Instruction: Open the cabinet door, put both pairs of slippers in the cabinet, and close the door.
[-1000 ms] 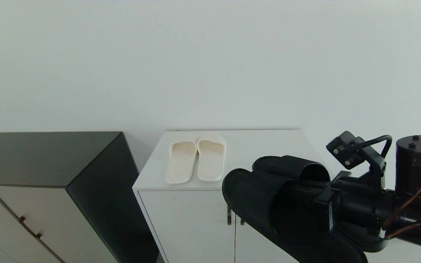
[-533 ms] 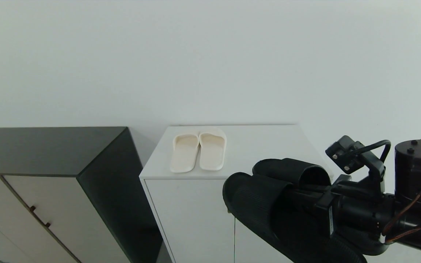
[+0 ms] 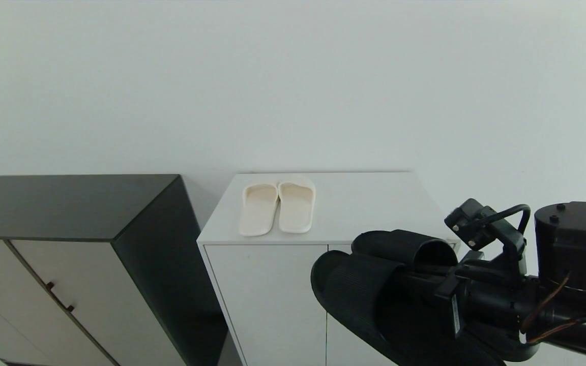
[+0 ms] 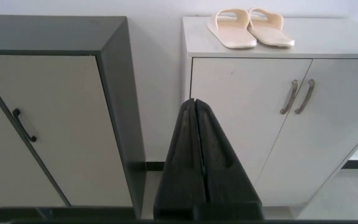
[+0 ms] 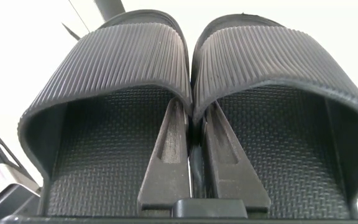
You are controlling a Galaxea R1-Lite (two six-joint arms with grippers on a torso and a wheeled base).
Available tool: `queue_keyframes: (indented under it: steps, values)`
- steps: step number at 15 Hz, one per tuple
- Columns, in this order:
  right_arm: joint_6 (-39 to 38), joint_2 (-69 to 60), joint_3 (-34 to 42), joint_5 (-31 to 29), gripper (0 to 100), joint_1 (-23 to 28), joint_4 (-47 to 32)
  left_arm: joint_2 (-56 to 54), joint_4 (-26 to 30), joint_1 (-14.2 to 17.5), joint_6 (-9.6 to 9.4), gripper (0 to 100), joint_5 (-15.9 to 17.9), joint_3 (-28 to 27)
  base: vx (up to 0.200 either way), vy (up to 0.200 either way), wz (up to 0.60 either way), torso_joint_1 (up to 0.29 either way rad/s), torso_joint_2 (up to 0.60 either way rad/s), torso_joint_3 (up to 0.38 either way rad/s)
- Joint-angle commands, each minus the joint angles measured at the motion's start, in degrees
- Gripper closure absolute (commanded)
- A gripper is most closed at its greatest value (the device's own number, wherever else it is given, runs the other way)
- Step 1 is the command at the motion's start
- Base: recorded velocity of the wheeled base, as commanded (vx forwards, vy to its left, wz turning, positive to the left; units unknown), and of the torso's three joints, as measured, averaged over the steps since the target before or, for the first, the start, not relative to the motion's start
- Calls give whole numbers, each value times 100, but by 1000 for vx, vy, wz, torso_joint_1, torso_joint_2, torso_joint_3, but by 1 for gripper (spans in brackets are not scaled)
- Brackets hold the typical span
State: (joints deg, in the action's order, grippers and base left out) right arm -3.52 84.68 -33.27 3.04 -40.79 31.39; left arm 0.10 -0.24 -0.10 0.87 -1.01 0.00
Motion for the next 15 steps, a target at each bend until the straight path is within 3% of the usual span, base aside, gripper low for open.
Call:
queue_keyframes:
  steps: [1, 6, 15]
  values:
    - [1, 40, 22, -5, 100, -26, 7, -1, -2, 1, 1, 100, -4, 0, 0, 0, 0, 0, 0, 0]
    - [1, 75, 40, 4, 100, -34, 7, -1, -2, 1, -16, 100, -22, 0, 0, 0, 0, -21, 53, 31]
    - [10, 40, 101, -5, 100, -149, 16, -1, -2, 1, 1, 100, -4, 0, 0, 0, 0, -199, 460, 259]
